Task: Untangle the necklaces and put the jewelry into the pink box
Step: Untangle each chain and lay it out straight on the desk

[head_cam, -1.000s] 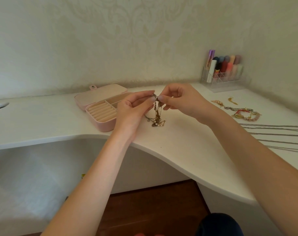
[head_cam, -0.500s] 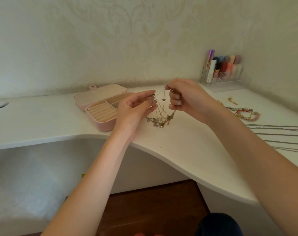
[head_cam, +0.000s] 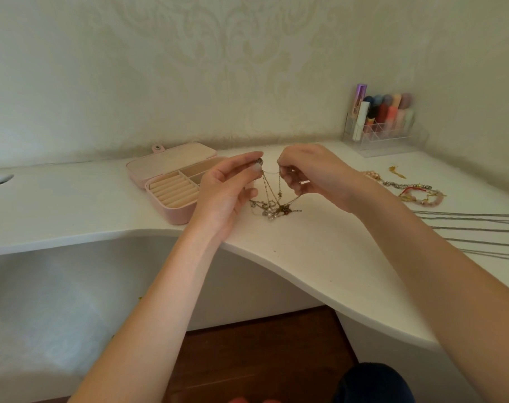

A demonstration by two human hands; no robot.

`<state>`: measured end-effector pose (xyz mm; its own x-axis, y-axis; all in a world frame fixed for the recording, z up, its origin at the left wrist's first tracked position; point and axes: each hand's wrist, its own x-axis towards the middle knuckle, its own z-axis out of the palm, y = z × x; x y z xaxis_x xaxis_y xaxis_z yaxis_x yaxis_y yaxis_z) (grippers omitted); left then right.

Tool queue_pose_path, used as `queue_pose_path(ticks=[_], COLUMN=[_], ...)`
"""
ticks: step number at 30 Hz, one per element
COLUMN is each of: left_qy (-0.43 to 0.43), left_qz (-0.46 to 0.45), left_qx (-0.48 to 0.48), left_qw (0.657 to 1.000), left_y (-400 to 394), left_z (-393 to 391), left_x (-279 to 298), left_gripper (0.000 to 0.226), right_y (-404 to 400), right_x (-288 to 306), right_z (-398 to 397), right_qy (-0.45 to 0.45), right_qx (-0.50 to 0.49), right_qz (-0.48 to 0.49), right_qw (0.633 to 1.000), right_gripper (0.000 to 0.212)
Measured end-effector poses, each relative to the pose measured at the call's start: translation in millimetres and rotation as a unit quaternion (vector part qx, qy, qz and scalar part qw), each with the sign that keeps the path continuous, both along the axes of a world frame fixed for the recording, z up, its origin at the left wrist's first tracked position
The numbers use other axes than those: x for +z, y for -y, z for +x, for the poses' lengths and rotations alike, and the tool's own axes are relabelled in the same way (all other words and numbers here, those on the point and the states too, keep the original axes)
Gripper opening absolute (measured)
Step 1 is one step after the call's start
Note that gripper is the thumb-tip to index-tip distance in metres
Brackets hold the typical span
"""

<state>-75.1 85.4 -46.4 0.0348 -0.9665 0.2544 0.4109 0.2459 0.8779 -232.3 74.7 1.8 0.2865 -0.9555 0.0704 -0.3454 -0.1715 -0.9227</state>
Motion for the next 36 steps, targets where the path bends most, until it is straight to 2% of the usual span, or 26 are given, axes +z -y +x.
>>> queue_pose_path(ticks=[5,9,11,13,15,20,26,32,36], left_qy=[-0.007,-0.002,0.001,0.001,0.006,0.009,0.025,0.081,0.128], left_qz=[0.008,0.002,0.001,0.0,-0.004,-0.006,-0.012,-0.038,-0.048], left_qx=[0.012,0.01,0.01,0.008,0.003,-0.008,-0.009,-0.002,0.035], left_qw=[1.0,1.0,1.0,1.0,1.0,1.0,1.0,0.996,0.99], left_y=[0,0,0,-1,-1,-2,0,0,-1], left_z=[-2,-2,-3,-3,-2,-2,0,-1,-2], left_x=[1,1,1,1,1,1,-1,-4,-4], left_gripper=[0.024,0.028,0.028,0.027,0.026,0.028,0.031,0.033,0.028], right_y=[3,4,4,3,1,3,6,5,6], right_x=[5,7,6,3,-1,-9,-8,-6,-4], right_z=[-9,-12,-12,-13,-11,-6,-9,-10,-8], right_qy=[0.084,0.127,0.083,-0.017,-0.07,-0.048,-0.038,-0.04,-0.008], right_qx=[-0.067,-0.064,-0.057,-0.035,-0.002,0.04,0.037,0.021,-0.008], right_qz=[0.003,0.006,-0.013,-0.054,-0.074,-0.092,-0.1,-0.08,-0.06], right_qw=[0.994,0.99,0.995,0.998,0.995,0.994,0.994,0.996,0.998], right_gripper=[0.02,0.022,0.025,0.028,0.026,0.018,0.013,0.01,0.011])
